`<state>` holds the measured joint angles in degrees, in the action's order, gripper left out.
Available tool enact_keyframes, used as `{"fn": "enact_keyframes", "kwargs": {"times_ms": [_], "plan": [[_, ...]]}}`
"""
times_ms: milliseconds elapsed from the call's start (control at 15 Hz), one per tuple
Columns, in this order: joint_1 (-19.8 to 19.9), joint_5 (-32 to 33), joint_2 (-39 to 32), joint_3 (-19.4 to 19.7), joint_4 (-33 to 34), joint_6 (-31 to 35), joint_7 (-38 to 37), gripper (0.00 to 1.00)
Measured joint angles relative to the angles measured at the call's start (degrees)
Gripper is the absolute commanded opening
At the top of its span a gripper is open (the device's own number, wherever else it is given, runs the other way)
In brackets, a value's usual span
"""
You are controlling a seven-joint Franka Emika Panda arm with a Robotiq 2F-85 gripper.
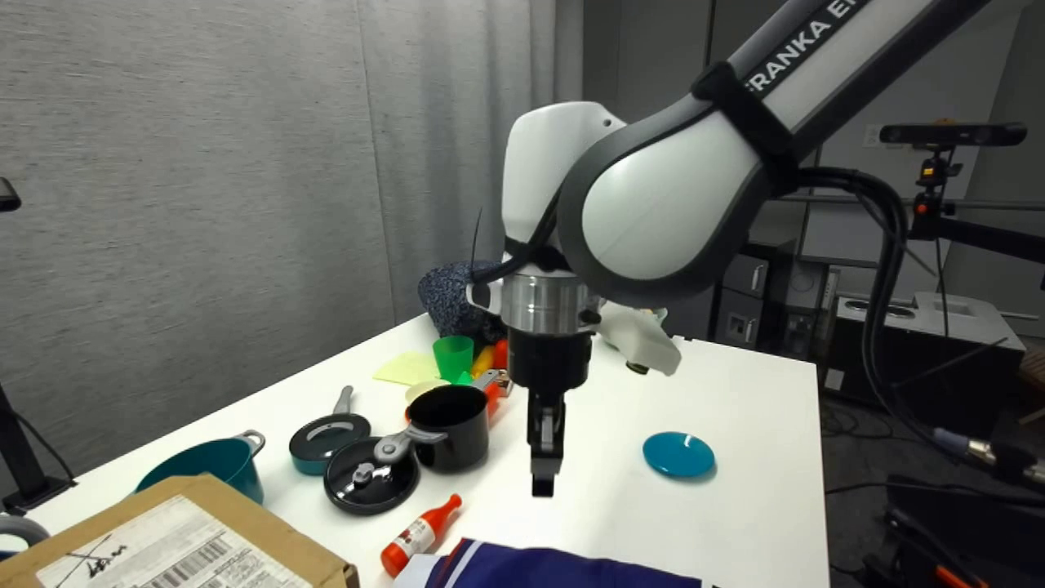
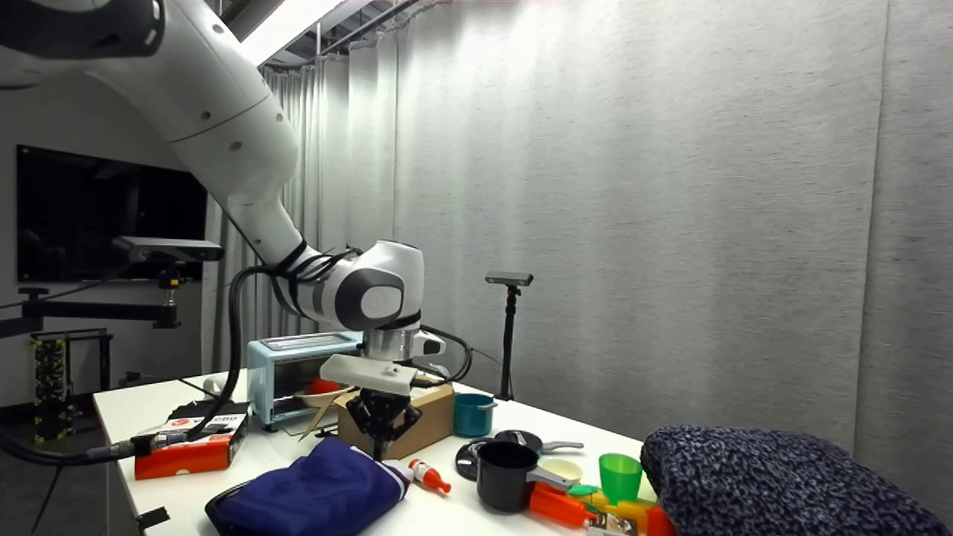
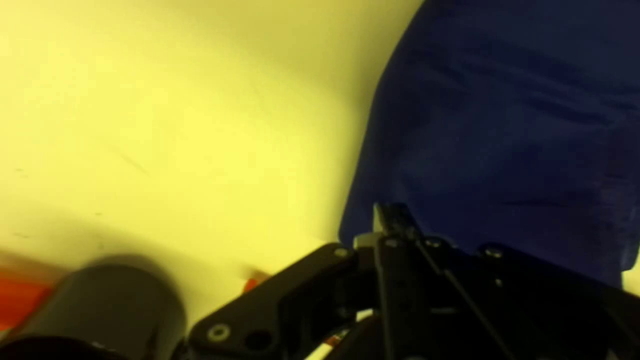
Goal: Fold the blue cloth in half
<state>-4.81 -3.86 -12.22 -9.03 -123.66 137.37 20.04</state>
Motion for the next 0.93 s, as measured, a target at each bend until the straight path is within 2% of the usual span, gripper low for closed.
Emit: {"fn": "enact_keyframes", "kwargs": {"times_ms": [200,467,733,800,867,933], "plan": [[-0.1,7.8,1.3,2.4,0.6,-0.4,-11.5,0.0],[-0.1,10.6,1.4,5.1,2.2,-4.1,-23.2,0.0],[0.7,8.9,2.2,6.8,3.3,-10.1,-27.0,0.0],[1.1,8.1,2.9,7.2,3.3,-11.6,-27.1,0.05],[1.5,7.3,3.6,7.5,3.3,-13.0,-27.1,0.03],[2.0,6.3,4.3,7.8,3.2,-14.2,-26.9,0.06]]}}
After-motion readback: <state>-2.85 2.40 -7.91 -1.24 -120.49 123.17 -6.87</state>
